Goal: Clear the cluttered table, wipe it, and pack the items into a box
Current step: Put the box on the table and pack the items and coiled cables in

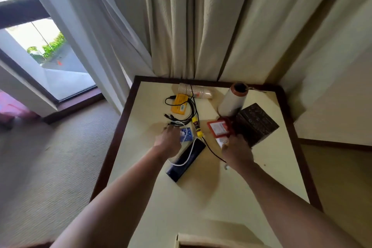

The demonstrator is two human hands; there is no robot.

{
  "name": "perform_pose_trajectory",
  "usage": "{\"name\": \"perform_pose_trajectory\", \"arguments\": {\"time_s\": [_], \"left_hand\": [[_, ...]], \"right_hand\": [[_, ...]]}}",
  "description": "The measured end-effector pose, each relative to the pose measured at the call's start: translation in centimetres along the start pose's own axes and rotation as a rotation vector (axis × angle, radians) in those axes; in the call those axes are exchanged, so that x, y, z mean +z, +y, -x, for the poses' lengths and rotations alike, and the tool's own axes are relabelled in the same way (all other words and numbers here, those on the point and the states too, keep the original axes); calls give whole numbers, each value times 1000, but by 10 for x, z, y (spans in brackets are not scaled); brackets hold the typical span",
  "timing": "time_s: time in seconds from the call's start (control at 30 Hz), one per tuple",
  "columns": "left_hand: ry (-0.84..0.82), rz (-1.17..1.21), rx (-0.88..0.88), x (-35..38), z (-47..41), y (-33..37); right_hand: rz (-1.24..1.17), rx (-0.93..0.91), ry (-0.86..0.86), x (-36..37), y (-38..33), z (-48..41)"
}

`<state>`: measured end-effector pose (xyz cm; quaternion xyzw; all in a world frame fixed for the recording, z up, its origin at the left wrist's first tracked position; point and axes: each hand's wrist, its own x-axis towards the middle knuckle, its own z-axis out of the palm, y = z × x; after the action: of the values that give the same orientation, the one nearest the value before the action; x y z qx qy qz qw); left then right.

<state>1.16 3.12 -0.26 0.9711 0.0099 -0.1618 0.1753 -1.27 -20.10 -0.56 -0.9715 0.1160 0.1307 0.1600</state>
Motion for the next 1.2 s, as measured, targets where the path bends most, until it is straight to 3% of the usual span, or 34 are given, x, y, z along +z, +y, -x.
{"name": "perform_pose_trajectory", "arguments": {"time_s": [0.13,0.3,0.43,0.6,0.7,0.83,0.97,1.07,1.2], "left_hand": [[5,-208,92,8,-16,-3],[-33,-370,91,12,-21,-5],[3,-391,85,3,-14,1],[40,-333,42,-11,5,18],[155,-312,29,-26,32,28],[297,-84,27,-34,71,36],[287,373,-11,-23,123,49],[212,777,-38,0,173,58],[150,978,-99,41,215,58]], "right_hand": [[120,13,-13,15,4,-5],[97,64,-25,24,9,-9],[81,28,26,17,17,-9],[102,32,-134,10,24,-2],[149,23,-117,14,21,6],[158,39,-123,10,15,11],[111,71,-57,4,11,19],[-170,181,10,7,12,21],[-523,113,50,-1,16,32]]}}
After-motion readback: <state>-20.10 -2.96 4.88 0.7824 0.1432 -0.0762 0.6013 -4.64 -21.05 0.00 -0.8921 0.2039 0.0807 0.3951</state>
